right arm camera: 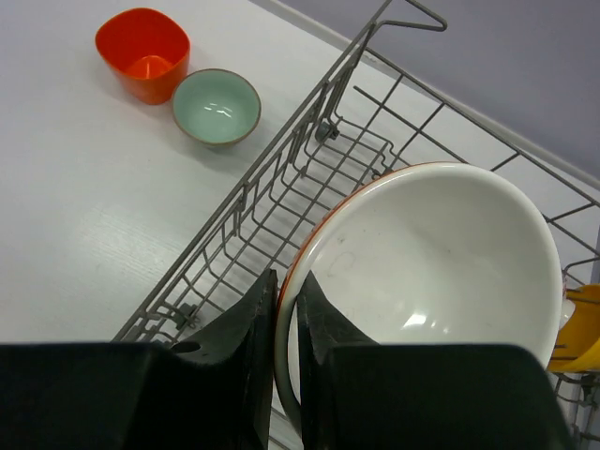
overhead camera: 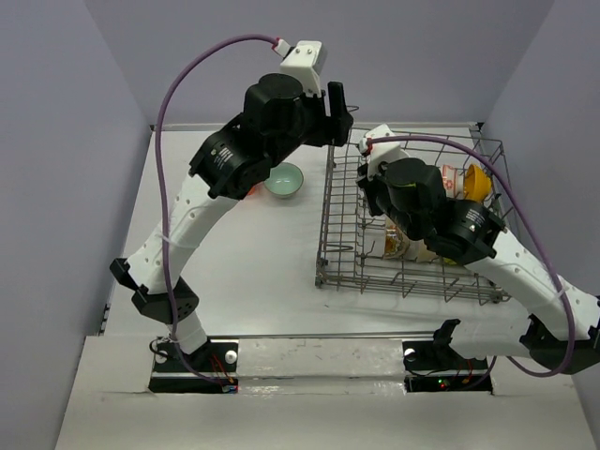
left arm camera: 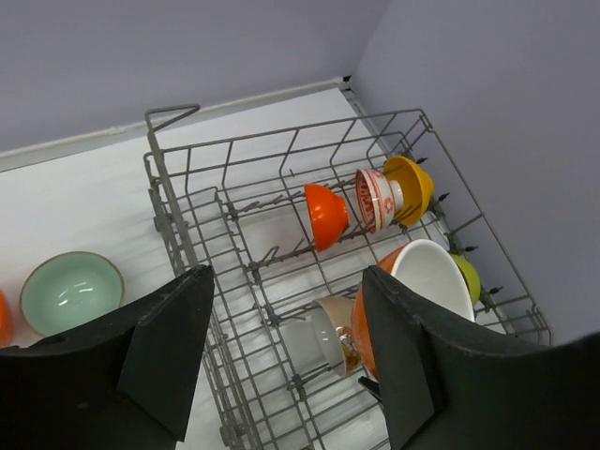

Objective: Load the bowls into the dish rack
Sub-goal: Turn the bowl upside down over the dish rack.

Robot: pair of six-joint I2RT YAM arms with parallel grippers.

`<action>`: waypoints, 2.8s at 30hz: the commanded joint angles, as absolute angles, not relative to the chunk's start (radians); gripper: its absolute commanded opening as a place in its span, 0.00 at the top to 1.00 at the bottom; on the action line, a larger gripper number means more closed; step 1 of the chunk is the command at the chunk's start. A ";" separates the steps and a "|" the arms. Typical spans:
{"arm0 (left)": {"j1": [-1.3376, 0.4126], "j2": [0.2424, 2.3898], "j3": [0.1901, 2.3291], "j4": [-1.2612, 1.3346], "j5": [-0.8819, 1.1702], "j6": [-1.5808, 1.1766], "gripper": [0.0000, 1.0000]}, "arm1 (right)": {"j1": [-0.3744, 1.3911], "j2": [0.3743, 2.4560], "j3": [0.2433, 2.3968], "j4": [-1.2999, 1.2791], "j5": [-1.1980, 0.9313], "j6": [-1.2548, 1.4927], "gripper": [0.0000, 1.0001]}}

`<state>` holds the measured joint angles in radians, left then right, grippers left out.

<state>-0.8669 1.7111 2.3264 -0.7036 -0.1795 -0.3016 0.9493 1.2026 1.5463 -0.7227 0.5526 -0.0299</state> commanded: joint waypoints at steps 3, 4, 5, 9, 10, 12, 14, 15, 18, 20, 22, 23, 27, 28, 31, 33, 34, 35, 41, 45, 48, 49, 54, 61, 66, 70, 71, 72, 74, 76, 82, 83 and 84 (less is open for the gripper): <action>-0.835 1.545 2.223 -0.548 -0.290 -0.351 0.24 | 0.946 1.164 1.506 -0.578 0.607 0.057 0.99; -0.833 1.531 2.200 -0.535 -0.288 -0.351 0.24 | 0.928 1.170 1.505 -0.569 0.609 0.067 0.99; -0.833 1.511 2.195 -0.534 -0.288 -0.348 0.24 | 0.878 1.186 1.511 -0.557 0.606 0.084 0.99; -0.831 1.482 2.183 -0.545 -0.285 -0.345 0.24 | 0.669 1.229 1.535 -0.537 0.401 0.162 0.99; -0.831 1.470 2.172 -0.545 -0.285 -0.342 0.24 | 0.564 1.238 1.540 -0.522 0.267 0.198 0.99; -0.833 1.460 2.163 -0.540 -0.282 -0.341 0.24 | 0.496 1.281 1.552 -0.505 0.148 0.224 0.99; -0.831 1.456 2.155 -0.538 -0.279 -0.339 0.24 | 0.404 1.307 1.548 -0.442 -0.073 0.285 0.99; -0.831 1.454 2.154 -0.540 -0.276 -0.341 0.24 | 0.367 1.328 1.539 -0.411 -0.157 0.314 0.99; -0.831 1.442 2.140 -0.541 -0.273 -0.337 0.24 | 0.252 1.342 1.459 -0.229 -0.426 0.451 0.99; -0.831 1.430 2.122 -0.540 -0.278 -0.330 0.24 | 0.198 1.348 1.410 -0.128 -0.561 0.545 0.99; -0.831 1.424 2.114 -0.546 -0.282 -0.322 0.23 | 0.178 1.350 1.341 0.033 -0.621 0.603 0.99; -0.830 1.420 2.114 -0.548 -0.284 -0.319 0.23 | 0.160 1.357 1.322 0.108 -0.653 0.661 0.99; -0.830 1.407 2.091 -0.535 -0.275 -0.321 0.23 | 0.109 1.407 1.203 0.384 -0.762 0.875 0.99; -0.830 1.402 2.080 -0.529 -0.276 -0.319 0.23 | 0.109 1.414 1.139 0.466 -0.799 0.929 0.99; -0.828 1.402 2.072 -0.532 -0.279 -0.318 0.23 | 0.100 1.451 1.097 0.629 -0.804 1.037 0.99; -0.828 1.401 2.071 -0.532 -0.279 -0.316 0.23 | 0.100 1.477 1.086 0.670 -0.801 1.066 0.99; -0.828 1.401 2.065 -0.529 -0.278 -0.316 0.23 | 0.100 1.483 1.083 0.678 -0.789 1.072 0.99; -0.828 1.399 2.060 -0.526 -0.275 -0.316 0.23 | 0.100 1.499 1.083 0.673 -0.782 1.071 0.99; -0.828 1.397 2.030 -0.511 -0.268 -0.319 0.23 | 0.100 1.577 1.058 0.804 -0.785 1.163 0.99; -0.828 1.396 2.025 -0.509 -0.272 -0.321 0.23 | 0.100 1.620 1.055 0.801 -0.767 1.161 0.99; -0.828 1.396 2.028 -0.511 -0.273 -0.321 0.23 | 0.100 1.658 1.055 0.787 -0.753 1.146 0.99; -0.828 1.399 2.029 -0.511 -0.272 -0.319 0.23 | 0.100 1.667 1.052 0.791 -0.746 1.147 0.99; -0.828 1.407 2.029 -0.514 -0.273 -0.318 0.23 | 0.100 1.759 1.055 0.851 -0.739 1.175 0.99; -0.827 1.422 2.036 -0.517 -0.279 -0.307 0.23 | 0.100 1.844 1.095 0.896 -0.749 1.203 0.99; -0.827 1.434 2.046 -0.523 -0.279 -0.307 0.23 | 0.109 1.870 1.115 0.893 -0.749 1.200 0.99; -0.827 1.440 2.051 -0.528 -0.279 -0.307 0.23 | 0.118 1.856 1.127 0.897 -0.753 1.209 0.99; -0.828 1.443 2.054 -0.526 -0.281 -0.305 0.23 | 0.118 1.850 1.132 0.890 -0.753 1.206 0.99; -0.827 1.445 2.057 -0.528 -0.278 -0.307 0.24 | 0.127 1.847 1.140 0.862 -0.752 1.191 0.99; -0.827 1.450 2.065 -0.531 -0.276 -0.308 0.24 | 0.127 1.850 1.158 0.830 -0.749 1.175 0.99; -0.827 1.451 2.068 -0.531 -0.273 -0.310 0.24 | 0.137 1.864 1.160 0.833 -0.747 1.178 0.99; -0.827 1.451 2.072 -0.537 -0.275 -0.308 0.24 | 0.146 1.902 1.154 0.844 -0.742 1.181 0.99; -0.828 1.451 2.072 -0.538 -0.275 -0.307 0.24 | 0.146 1.910 1.154 0.842 -0.741 1.178 0.99; -0.827 1.451 2.072 -0.540 -0.275 -0.307 0.24 | 0.146 1.913 1.154 0.839 -0.739 1.175 0.99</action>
